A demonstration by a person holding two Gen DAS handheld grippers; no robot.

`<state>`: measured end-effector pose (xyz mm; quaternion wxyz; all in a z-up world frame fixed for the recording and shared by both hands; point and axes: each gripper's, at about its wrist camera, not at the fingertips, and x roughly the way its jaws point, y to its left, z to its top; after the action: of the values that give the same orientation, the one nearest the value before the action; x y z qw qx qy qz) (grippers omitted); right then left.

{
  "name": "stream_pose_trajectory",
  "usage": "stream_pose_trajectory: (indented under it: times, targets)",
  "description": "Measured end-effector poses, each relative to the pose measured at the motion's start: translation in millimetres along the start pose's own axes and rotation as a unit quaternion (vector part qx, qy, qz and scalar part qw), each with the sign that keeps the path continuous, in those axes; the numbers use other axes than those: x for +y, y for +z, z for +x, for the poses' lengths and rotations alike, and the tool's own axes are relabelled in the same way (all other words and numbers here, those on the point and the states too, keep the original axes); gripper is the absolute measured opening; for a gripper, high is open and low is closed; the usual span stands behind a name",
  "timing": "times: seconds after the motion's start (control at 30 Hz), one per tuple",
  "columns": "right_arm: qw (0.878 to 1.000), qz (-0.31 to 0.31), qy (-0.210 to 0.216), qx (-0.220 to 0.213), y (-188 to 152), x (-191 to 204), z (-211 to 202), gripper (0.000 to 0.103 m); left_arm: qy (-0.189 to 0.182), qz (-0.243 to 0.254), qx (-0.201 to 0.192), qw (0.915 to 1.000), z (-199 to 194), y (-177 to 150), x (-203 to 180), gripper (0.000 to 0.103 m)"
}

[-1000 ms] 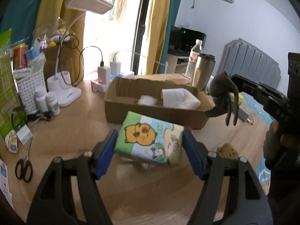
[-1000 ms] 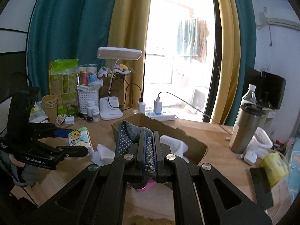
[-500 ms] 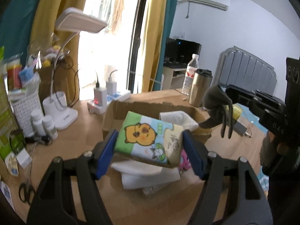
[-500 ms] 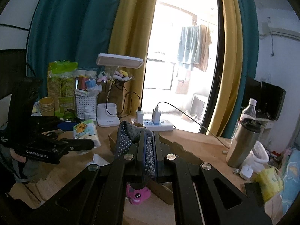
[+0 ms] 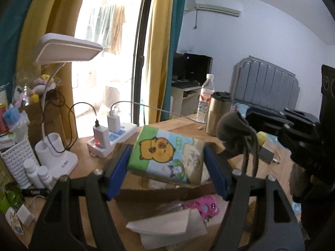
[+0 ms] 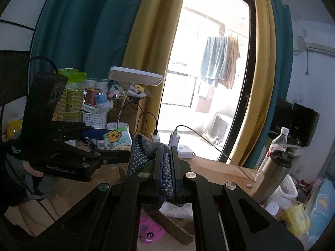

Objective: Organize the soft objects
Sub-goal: 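Carry the glove and tissue pack into the box and open both tools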

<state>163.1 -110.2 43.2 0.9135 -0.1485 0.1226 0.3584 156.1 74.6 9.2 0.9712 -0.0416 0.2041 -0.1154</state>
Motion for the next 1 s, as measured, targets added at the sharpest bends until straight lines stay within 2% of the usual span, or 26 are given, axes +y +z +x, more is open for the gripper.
stream_pose_trajectory:
  times: [0.23, 0.47, 0.6, 0.73, 1.0]
  targets:
    - [1.0, -0.003, -0.004, -0.004, 7, -5, 17, 0.007, -0.003, 0.019, -0.006, 0.9998, 16, 10, 2, 0.071]
    - [1.0, 0.016, -0.001, 0.016, 4, -17, 49, 0.007, 0.001, 0.02, 0.019, 0.9996, 49, 8, 17, 0.071]
    - [0.999, 0.027, -0.011, 0.035, -6, -22, 66, 0.007, 0.018, 0.039, 0.053, 0.9977, 79, -1, 23, 0.071]
    - [0.996, 0.027, -0.028, 0.083, -28, -22, 91, 0.007, 0.012, 0.025, 0.097, 0.9949, 106, -15, 33, 0.072]
    - [0.984, 0.017, -0.041, 0.175, -65, -11, 130, 0.007, 0.018, 0.015, 0.158, 0.9872, 129, -31, 36, 0.072]
